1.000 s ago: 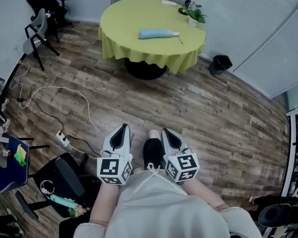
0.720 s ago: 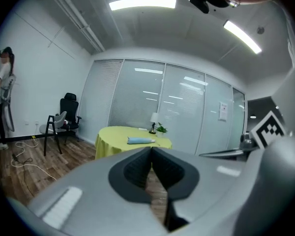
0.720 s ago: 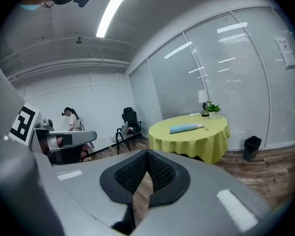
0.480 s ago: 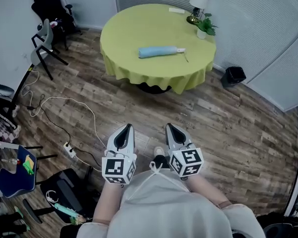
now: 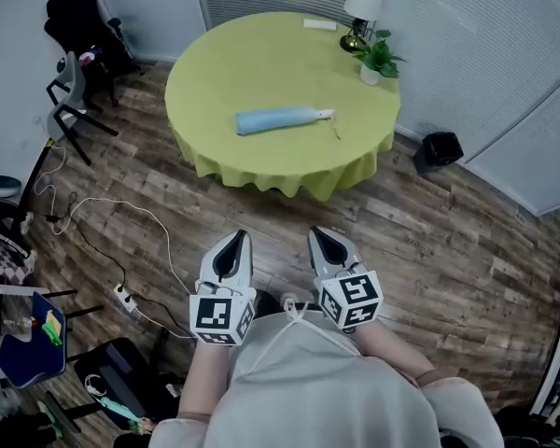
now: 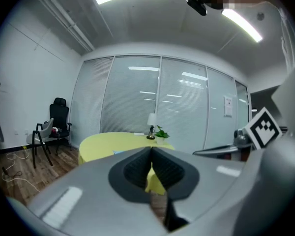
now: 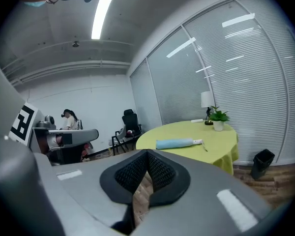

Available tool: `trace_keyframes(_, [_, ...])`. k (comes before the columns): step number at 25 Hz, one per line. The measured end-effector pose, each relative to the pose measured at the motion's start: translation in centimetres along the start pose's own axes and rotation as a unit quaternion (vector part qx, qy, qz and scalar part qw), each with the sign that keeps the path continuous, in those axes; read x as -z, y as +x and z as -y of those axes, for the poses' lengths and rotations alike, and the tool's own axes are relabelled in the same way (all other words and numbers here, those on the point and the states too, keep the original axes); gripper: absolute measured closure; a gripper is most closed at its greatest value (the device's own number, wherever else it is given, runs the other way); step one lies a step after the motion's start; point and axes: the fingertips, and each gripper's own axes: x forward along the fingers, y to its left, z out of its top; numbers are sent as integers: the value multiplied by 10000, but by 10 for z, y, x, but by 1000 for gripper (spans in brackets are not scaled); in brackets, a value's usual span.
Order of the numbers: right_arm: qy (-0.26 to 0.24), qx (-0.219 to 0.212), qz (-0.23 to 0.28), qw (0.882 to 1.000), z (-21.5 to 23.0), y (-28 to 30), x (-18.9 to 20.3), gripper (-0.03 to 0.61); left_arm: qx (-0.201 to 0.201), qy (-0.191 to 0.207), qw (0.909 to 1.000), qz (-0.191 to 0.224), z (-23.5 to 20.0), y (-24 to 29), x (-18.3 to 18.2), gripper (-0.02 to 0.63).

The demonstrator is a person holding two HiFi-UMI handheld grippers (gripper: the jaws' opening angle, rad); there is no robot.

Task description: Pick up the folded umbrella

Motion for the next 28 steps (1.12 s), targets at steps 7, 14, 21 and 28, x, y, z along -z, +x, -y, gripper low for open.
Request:
trace_keyframes(7, [88,135,-99,9998,42,46,-7,579,159,187,9995,-210,-11,69,2,607])
trace_keyframes(14, [89,464,-118,9988,80,119,-34,579,447,248,9985,-215,-50,161,-15,607])
trace_keyframes(21, [92,785,-206,9967,121,216,-75,578,1116,142,9930,-354,-98,270,-33,607])
trace_keyframes(28, [96,988,-322,9945,162,297,-98,579,1276,330,9893,-619,-145,368,-30,607])
